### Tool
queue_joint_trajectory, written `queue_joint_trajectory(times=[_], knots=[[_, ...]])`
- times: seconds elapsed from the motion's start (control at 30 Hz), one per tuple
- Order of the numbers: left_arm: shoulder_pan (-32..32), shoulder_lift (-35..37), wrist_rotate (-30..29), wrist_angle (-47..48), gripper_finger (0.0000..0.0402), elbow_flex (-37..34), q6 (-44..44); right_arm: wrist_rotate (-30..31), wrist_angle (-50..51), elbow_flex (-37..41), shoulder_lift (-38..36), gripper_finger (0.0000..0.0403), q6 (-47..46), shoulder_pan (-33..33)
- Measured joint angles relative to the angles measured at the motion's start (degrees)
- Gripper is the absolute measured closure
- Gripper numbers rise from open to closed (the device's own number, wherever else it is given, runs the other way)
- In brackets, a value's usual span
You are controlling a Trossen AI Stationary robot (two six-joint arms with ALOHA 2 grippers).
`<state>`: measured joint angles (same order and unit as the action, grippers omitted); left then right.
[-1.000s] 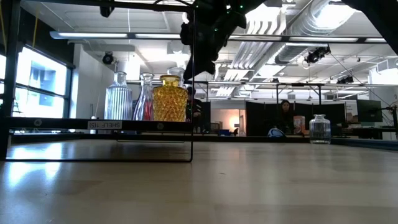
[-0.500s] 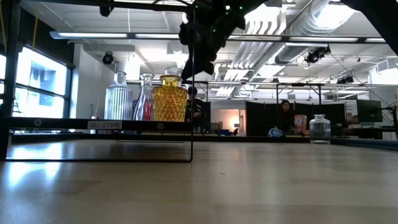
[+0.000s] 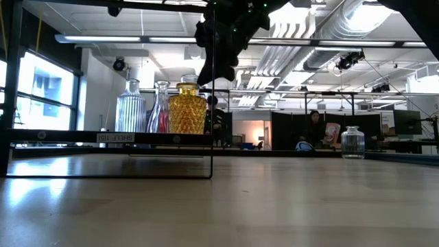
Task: Sort vases onto shelf
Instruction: Put the transparent vase on the shelf
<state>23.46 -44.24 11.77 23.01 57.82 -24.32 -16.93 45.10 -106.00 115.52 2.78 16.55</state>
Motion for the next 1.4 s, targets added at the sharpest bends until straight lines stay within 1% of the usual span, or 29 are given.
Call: queue_joint_trajectory(times=[0.07, 0.2, 0.27, 0.37, 0.43, 0.6, 0.7, 0.8, 0.93, 1.03, 1.13, 1.23, 1.4], knots=[[0.0, 1.4, -0.1, 2.0, 0.0401, 0.0, 0.4, 0.8, 2.1, 0.0, 0.0, 0.0403, -0.5, -0.4], [0.0, 4.8, -0.5, 9.5, 0.0401, 0.0, -0.3, 7.0, 8.1, 0.0, 0.0, 0.0403, -0.9, -1.1], [0.0, 6.1, -0.6, 12.7, 0.0401, 0.0, -0.5, 8.5, 10.6, 0.0, 0.0, 0.0403, -1.3, -1.3], [0.0, 7.6, -0.6, 15.5, 0.0401, 0.0, -0.3, 10.3, 13.3, 0.0, -0.1, 0.0403, -4.5, -1.2], [0.0, 8.7, 0.2, 17.4, 0.0401, 0.0, 1.5, 10.7, 14.5, 0.0, -0.4, 0.0403, -8.1, -1.6], [0.0, 10.7, 4.6, 21.5, 0.0401, 0.0, 7.8, 17.1, 17.6, 0.0, -2.2, 0.0403, -20.5, -4.2], [0.0, 11.5, 9.9, 24.5, 0.0401, 0.0, 10.4, 19.1, 21.3, 0.0, -3.8, 0.0403, -28.3, -5.7], [0.0, 12.3, 13.3, 26.0, 0.0401, 0.0, 11.8, 22.0, 27.9, 0.0, -5.8, 0.0403, -37.4, -8.4], [0.0, 12.7, 13.6, 25.2, 0.0401, 0.0, 12.6, 25.1, 38.4, 0.0, -8.3, 0.0403, -49.7, -14.6], [0.0, 12.7, 13.6, 24.7, 0.0401, 0.0, 14.0, 24.8, 45.6, 0.0, -9.1, 0.0403, -59.7, -19.4], [0.0, 12.7, 14.1, 24.8, 0.0401, 0.0, 14.8, 23.9, 44.5, 0.0, -9.4, 0.0403, -66.3, -24.1], [0.0, 12.7, 15.6, 24.7, 0.0401, 0.0, 15.6, 22.9, 45.2, 0.0, -9.4, 0.0403, -75.1, -28.1], [0.0, 13.0, 16.7, 24.7, 0.0401, 0.0, 15.9, 24.3, 45.0, 0.0, -9.0, 0.0403, -90.5, -33.7]])
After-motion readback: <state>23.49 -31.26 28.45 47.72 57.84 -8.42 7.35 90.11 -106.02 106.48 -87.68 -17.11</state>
